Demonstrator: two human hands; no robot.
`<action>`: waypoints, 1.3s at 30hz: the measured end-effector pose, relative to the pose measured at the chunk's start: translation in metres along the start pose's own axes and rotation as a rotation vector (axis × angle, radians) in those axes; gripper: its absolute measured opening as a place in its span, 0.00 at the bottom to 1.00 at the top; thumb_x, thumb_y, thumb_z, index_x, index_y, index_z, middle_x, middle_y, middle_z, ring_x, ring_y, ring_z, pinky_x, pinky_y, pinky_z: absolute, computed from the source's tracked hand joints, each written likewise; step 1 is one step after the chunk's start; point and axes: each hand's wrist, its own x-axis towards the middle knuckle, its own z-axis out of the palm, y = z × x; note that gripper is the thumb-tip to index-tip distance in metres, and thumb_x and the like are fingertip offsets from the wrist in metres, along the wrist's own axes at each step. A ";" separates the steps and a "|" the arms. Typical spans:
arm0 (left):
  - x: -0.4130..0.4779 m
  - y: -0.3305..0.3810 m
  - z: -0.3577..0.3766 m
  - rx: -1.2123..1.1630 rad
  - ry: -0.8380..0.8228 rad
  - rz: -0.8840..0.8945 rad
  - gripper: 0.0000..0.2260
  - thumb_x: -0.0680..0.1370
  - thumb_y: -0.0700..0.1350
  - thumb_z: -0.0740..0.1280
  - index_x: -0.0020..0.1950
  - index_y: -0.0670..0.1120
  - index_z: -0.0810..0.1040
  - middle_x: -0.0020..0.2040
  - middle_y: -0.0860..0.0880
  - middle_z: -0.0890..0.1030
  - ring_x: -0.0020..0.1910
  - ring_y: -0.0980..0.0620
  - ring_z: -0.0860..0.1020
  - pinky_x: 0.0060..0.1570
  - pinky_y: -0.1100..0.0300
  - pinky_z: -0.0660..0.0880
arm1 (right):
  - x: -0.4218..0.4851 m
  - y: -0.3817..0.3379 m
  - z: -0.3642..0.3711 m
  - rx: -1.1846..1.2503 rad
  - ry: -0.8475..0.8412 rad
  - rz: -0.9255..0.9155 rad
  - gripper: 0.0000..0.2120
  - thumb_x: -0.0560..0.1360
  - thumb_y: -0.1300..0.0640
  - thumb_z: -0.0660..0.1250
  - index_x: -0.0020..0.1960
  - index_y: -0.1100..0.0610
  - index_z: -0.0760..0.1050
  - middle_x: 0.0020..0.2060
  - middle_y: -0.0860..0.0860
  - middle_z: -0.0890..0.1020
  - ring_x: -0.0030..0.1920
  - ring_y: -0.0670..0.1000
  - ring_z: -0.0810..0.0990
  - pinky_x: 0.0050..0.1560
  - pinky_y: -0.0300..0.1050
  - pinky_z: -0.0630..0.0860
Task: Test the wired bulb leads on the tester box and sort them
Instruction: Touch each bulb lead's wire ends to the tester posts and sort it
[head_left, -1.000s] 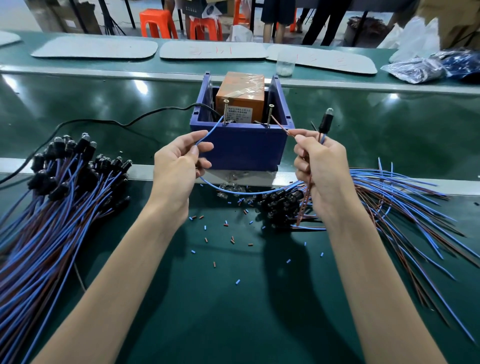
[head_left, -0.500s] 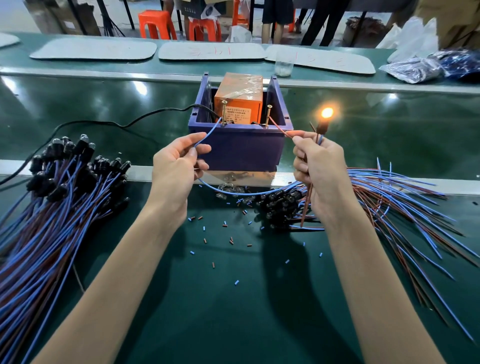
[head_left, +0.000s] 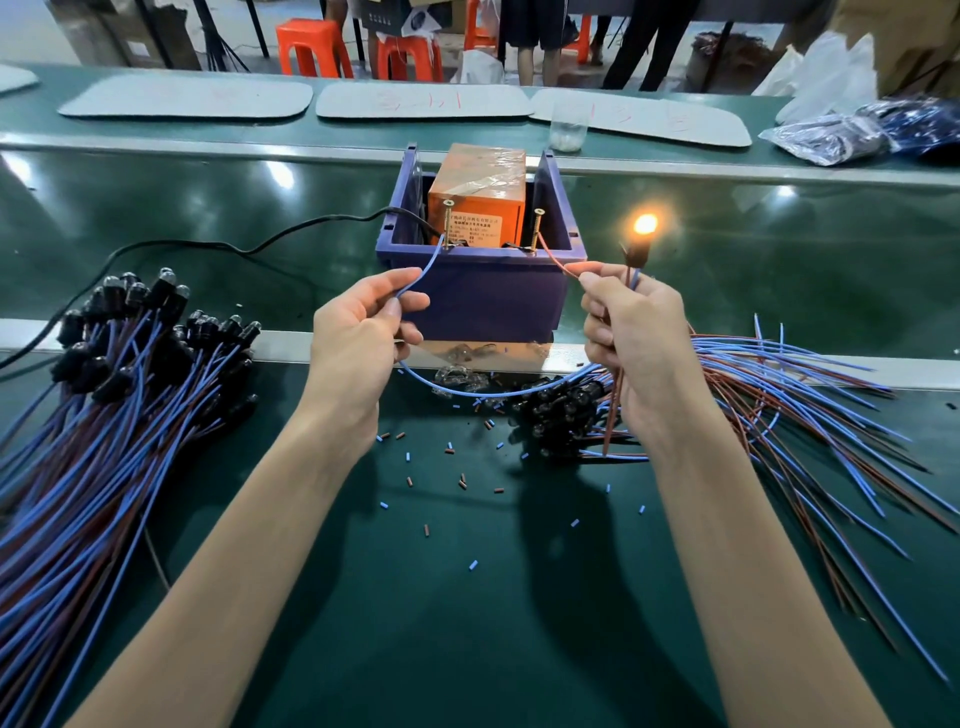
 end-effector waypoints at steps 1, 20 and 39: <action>0.000 0.000 0.000 0.003 -0.003 0.000 0.17 0.82 0.33 0.55 0.49 0.51 0.79 0.38 0.55 0.79 0.26 0.61 0.70 0.33 0.69 0.68 | 0.000 0.000 0.000 0.000 -0.007 -0.002 0.11 0.79 0.65 0.59 0.41 0.55 0.74 0.21 0.40 0.68 0.21 0.40 0.60 0.20 0.31 0.57; -0.004 0.001 0.004 0.036 -0.045 0.007 0.16 0.81 0.33 0.57 0.51 0.51 0.79 0.39 0.56 0.82 0.27 0.62 0.71 0.31 0.70 0.67 | -0.004 0.005 0.007 -0.123 -0.120 -0.030 0.14 0.81 0.63 0.55 0.48 0.54 0.78 0.29 0.46 0.64 0.25 0.42 0.58 0.22 0.32 0.55; -0.002 0.001 -0.001 0.039 -0.043 0.003 0.17 0.82 0.34 0.56 0.50 0.53 0.80 0.38 0.57 0.81 0.28 0.62 0.72 0.31 0.70 0.68 | -0.004 0.003 0.005 -0.128 -0.088 -0.021 0.13 0.81 0.64 0.56 0.48 0.54 0.78 0.30 0.46 0.64 0.25 0.42 0.59 0.22 0.31 0.58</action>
